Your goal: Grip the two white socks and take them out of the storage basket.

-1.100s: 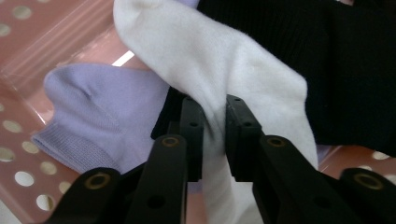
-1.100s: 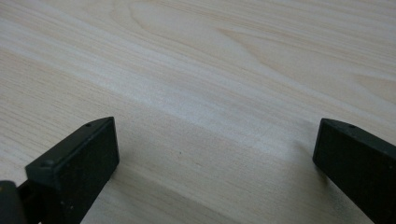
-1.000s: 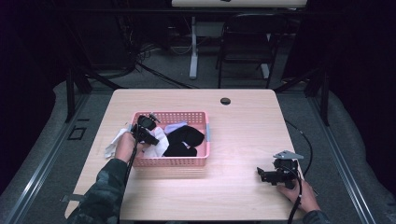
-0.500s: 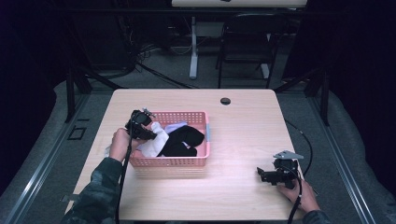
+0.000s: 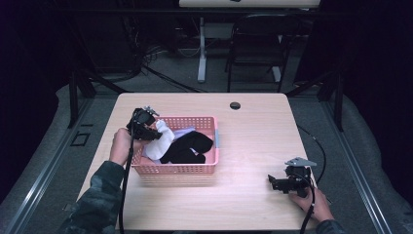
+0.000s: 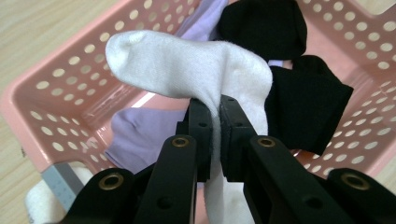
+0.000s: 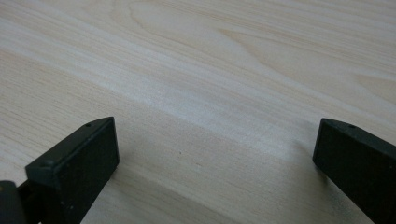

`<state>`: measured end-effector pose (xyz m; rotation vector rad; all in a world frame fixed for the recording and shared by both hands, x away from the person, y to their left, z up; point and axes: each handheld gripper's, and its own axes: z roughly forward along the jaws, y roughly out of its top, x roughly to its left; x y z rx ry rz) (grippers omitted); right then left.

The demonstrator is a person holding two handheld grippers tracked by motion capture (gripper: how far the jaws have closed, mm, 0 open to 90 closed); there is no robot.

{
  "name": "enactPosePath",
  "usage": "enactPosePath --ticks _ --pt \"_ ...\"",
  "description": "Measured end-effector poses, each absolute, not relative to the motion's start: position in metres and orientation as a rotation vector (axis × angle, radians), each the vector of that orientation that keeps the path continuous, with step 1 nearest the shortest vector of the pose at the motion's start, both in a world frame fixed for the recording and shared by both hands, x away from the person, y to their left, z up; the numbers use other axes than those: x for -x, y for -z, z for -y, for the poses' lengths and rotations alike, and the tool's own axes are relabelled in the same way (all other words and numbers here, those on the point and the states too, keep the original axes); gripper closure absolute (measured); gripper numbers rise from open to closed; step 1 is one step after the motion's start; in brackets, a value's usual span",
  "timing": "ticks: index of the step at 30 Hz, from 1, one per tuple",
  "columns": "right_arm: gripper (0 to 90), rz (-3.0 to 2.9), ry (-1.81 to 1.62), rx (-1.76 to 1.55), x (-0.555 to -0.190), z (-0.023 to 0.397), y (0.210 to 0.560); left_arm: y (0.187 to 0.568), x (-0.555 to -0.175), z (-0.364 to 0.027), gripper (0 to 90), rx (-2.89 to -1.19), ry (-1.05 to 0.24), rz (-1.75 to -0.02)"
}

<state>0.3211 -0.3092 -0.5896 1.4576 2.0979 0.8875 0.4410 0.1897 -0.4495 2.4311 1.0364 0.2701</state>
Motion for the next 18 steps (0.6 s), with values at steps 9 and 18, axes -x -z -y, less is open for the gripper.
enactPosePath --ticks 9,18 --pt "0.0 -2.104 -0.89 -1.451 -0.321 0.31 0.59 0.443 -0.442 -0.189 84.9 -2.429 -0.277 -1.029" --pt "0.0 -2.108 -0.89 -1.449 -0.322 0.31 0.59 0.429 -0.446 -0.188 84.9 -2.418 -0.292 -1.036"
